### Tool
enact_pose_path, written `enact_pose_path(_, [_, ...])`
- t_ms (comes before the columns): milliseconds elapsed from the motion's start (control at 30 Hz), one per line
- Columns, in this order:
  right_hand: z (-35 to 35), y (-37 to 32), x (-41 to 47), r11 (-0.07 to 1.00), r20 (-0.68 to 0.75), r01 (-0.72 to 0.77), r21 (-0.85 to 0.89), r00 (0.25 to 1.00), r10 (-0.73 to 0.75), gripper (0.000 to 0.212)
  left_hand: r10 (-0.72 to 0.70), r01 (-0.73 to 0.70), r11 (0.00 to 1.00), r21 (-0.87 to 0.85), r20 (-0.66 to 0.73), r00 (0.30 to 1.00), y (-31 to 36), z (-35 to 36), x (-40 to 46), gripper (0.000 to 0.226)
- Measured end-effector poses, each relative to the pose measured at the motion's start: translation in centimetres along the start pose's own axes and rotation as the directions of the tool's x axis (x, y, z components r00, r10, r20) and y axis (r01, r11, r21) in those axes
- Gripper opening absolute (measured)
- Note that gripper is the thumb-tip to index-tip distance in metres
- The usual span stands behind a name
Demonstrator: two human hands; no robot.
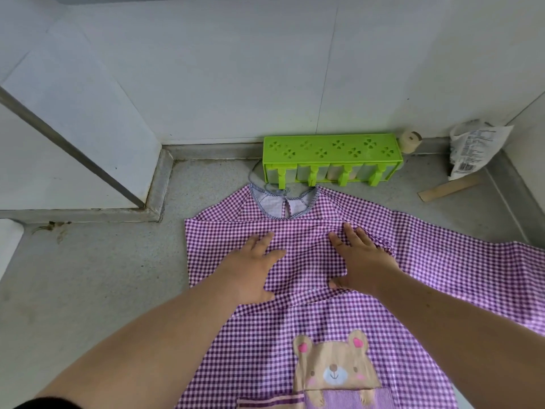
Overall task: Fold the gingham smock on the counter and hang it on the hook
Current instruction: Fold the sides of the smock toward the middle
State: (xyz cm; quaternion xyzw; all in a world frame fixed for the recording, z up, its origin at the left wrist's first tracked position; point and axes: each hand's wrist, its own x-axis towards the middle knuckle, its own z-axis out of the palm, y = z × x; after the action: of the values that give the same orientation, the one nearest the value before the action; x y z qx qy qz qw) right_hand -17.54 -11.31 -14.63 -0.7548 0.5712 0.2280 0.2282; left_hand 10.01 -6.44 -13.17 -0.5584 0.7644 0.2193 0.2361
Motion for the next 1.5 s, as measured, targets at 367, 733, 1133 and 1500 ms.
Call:
enact_pose_path(367, [2.7,6.7,-5.6,0.958,-0.256,-0.120,0.262,0.948,0.189,0.073,-0.030,-0.017,0.980,0.199,0.231,0.972,7.9,-1.8,2.6,0.085])
enact_pose_path(733, [6.2,14.7,-12.8,0.492,0.053,-0.668,0.558,0.621,0.782,0.063,-0.119,0.036,0.940,0.340,0.226,0.967,11.7,-2.6,5.1,0.113])
enact_pose_path(1133, [7.3,17.9,-13.8,-0.409,0.442,-0.175,0.896,0.260,0.858,0.046,-0.117,0.064,0.958,0.279,0.175,0.978,11.8,-2.6,4.8,0.118])
enact_pose_path(1500, [6.2,19.0,-13.7,-0.705,0.607,0.066,0.706,0.456,0.651,0.020,-0.074,0.041,0.968,0.247,0.124,0.989,11.2,-2.5,4.1,0.111])
